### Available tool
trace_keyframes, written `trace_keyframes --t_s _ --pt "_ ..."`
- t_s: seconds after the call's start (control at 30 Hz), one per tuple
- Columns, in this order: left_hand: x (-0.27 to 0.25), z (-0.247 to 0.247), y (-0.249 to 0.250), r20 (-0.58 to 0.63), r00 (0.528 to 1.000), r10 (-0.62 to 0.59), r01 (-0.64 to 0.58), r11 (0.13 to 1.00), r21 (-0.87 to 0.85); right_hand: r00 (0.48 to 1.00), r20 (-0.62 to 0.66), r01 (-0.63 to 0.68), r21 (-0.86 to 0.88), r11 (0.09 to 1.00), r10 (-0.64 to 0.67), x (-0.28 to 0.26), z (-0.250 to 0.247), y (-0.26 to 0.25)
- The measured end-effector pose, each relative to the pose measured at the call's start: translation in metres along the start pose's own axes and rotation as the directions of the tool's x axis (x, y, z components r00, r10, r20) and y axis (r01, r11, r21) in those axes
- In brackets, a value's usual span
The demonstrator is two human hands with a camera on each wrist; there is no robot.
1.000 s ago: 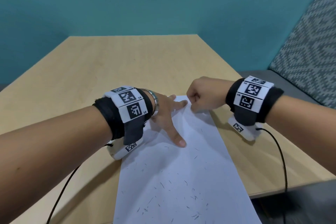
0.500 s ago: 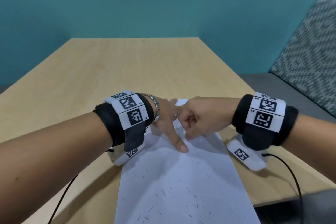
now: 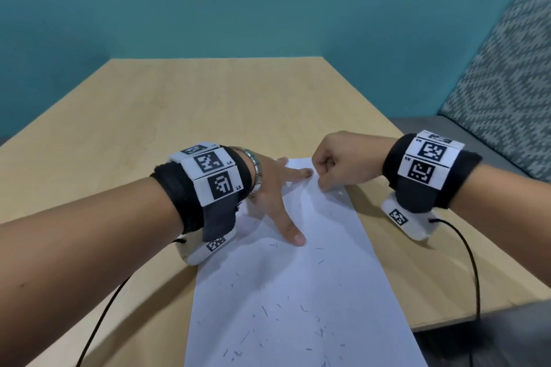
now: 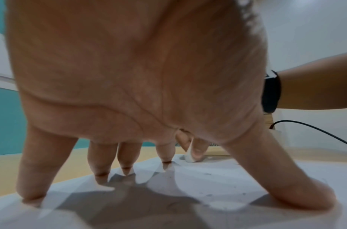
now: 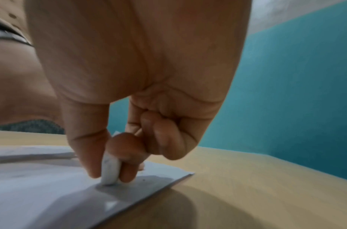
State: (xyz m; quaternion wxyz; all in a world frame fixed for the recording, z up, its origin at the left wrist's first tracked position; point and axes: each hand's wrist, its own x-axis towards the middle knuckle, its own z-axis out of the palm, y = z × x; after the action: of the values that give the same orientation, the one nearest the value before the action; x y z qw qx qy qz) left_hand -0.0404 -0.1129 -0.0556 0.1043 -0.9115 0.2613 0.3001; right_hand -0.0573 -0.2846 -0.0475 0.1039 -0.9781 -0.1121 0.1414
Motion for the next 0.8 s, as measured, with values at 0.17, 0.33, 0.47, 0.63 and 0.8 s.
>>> trace_keyframes --t_s 0.17,0.33,0.47,0.63,0.8 --pt "0.0 -0.001 0.002 -0.008 0.999 0.036 -0.036 0.999 -0.022 0.973 0.201 0.087 0.132 0.987 -0.113 -0.018 0.016 -0.021" --pt "-0.005 -0.004 0.005 -0.011 1.0 -0.002 0.002 1.0 0.026 1.0 -0.012 -0.007 0.006 1.0 0.007 0.0 0.001 0.004" --pt "-0.006 -0.004 0.004 -0.007 1.0 0.014 -0.014 1.0 0.008 0.991 0.107 0.071 0.071 0.995 -0.078 -0.013 0.013 -0.012" --pt "-0.011 -0.009 0.011 -0.014 1.0 0.01 -0.01 0.999 0.041 0.999 0.036 0.016 0.011 1.0 -0.016 -0.007 0.003 0.002" --pt "-0.014 -0.011 0.014 -0.033 0.999 0.036 -0.034 0.998 0.05 0.983 0.169 0.063 0.07 0.996 -0.074 -0.015 0.013 -0.011"
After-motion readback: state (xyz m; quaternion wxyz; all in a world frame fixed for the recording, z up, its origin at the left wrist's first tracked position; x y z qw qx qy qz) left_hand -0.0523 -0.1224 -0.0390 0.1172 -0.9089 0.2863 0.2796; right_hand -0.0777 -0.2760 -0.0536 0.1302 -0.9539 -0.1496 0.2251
